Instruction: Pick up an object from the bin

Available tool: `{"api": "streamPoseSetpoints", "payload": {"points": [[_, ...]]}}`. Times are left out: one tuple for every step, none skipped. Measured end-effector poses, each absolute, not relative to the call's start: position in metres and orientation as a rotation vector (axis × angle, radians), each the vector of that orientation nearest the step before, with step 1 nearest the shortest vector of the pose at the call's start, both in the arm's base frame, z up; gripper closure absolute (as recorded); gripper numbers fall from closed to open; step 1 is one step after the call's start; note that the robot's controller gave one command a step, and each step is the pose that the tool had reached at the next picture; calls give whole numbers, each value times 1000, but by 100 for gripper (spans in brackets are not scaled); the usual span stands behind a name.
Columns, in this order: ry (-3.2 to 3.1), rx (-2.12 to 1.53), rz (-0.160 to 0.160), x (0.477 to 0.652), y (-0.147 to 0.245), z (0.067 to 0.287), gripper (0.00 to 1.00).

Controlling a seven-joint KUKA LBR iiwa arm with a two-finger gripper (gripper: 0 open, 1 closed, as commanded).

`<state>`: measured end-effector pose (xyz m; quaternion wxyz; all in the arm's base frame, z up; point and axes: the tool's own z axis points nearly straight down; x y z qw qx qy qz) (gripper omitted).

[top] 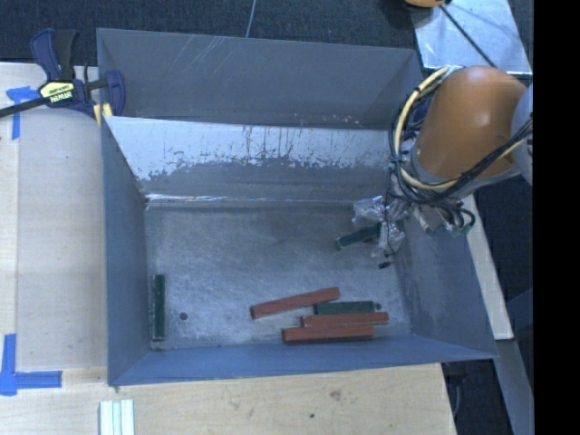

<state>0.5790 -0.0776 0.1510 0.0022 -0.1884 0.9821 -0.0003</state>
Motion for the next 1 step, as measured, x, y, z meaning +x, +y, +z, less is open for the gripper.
{"api": "streamPoseSetpoints", "payload": {"points": [[2966,-1010,-3,615,-55,241,100]]}}
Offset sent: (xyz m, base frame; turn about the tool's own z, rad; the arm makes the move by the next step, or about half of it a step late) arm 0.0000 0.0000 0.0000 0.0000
